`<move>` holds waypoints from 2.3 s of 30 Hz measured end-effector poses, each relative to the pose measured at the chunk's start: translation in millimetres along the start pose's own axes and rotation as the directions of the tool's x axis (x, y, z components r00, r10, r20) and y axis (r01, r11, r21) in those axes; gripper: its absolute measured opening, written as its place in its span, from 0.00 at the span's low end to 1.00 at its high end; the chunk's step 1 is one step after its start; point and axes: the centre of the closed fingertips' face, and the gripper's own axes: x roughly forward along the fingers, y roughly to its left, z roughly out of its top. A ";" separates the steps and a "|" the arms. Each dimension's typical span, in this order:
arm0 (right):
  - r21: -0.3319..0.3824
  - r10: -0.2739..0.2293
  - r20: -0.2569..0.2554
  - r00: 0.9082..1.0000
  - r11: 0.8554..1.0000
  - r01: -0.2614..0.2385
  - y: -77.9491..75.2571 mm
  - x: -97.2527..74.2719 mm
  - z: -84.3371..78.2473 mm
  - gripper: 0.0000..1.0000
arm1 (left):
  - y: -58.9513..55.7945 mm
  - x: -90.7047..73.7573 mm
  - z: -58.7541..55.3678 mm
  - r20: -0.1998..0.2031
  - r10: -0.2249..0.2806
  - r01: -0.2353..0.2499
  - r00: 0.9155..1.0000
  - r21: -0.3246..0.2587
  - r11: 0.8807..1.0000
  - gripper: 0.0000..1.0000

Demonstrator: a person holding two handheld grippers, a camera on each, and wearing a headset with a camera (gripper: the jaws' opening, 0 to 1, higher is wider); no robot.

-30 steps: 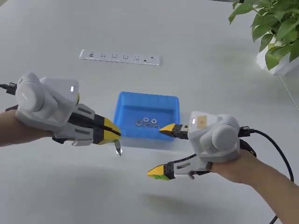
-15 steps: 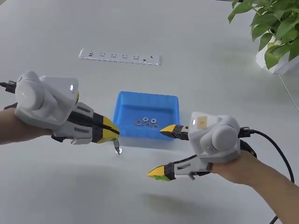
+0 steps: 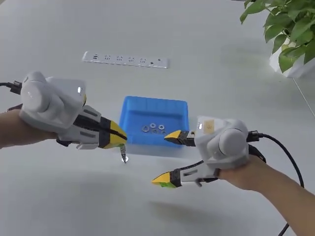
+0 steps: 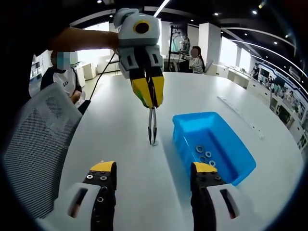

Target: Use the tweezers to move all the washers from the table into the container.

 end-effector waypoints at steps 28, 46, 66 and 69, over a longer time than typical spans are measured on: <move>-0.109 0.136 0.020 0.991 0.985 -0.133 2.0 64.1 33.7 0.20 | -4.8 1.8 1.3 0.000 -0.075 0.075 0.997 0.000 0.997 0.05; -0.151 0.160 -0.032 0.987 0.975 -0.163 5.7 69.2 29.7 0.09 | -2.3 2.6 1.6 -0.007 -0.090 0.090 0.996 -0.010 0.996 0.05; -0.156 0.146 -0.044 0.988 0.976 -0.151 6.1 70.4 28.2 0.07 | 3.5 -13.0 5.5 -0.009 -0.028 0.028 1.000 -0.035 0.999 0.15; -0.156 0.146 -0.044 0.988 0.976 -0.151 6.2 70.2 28.1 0.07 | 3.1 -17.1 5.0 -0.008 -0.017 0.017 1.000 -0.050 0.999 0.20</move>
